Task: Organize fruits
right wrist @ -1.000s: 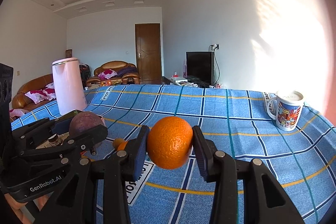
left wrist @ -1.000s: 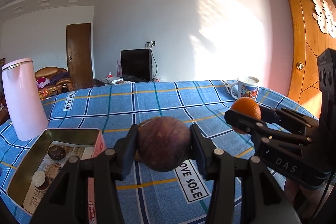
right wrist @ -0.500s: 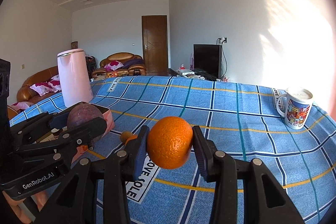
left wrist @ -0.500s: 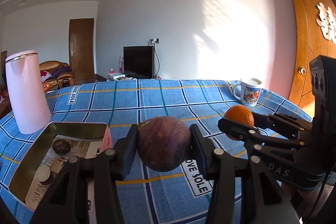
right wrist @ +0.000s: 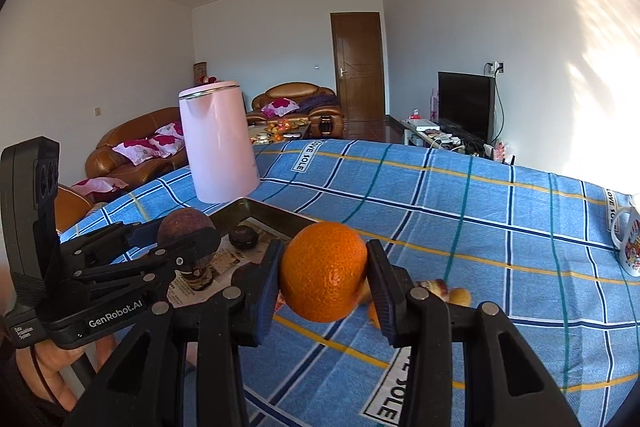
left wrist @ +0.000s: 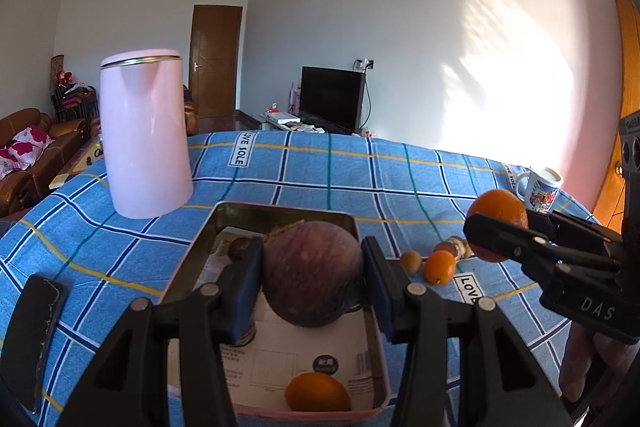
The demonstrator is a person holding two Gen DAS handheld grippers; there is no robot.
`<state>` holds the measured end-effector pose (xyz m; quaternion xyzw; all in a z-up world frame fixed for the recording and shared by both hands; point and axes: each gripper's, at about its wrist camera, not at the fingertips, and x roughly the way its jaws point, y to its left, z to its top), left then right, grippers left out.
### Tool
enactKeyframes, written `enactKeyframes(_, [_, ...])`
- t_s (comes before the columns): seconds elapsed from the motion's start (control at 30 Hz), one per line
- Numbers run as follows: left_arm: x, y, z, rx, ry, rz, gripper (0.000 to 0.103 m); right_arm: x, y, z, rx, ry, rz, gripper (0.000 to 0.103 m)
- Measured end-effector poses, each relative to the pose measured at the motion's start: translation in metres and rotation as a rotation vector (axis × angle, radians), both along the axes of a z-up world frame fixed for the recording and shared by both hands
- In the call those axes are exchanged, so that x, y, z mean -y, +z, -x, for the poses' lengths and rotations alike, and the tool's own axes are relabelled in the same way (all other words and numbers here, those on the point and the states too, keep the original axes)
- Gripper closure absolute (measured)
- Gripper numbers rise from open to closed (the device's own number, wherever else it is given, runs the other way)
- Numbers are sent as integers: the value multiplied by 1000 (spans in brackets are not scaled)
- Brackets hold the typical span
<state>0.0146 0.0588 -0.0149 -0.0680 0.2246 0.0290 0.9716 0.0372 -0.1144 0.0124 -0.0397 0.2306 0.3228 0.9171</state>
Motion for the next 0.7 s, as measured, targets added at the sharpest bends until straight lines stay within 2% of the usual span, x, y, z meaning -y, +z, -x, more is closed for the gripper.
enactKeyframes(0.27, [-35, -17, 6, -69, 73, 19, 53, -56, -17, -1, -30, 104, 54, 60])
enactKeyframes(0.7, [-49, -30, 7, -132, 109, 8, 53, -93, -46, 1, -88, 183, 134, 59])
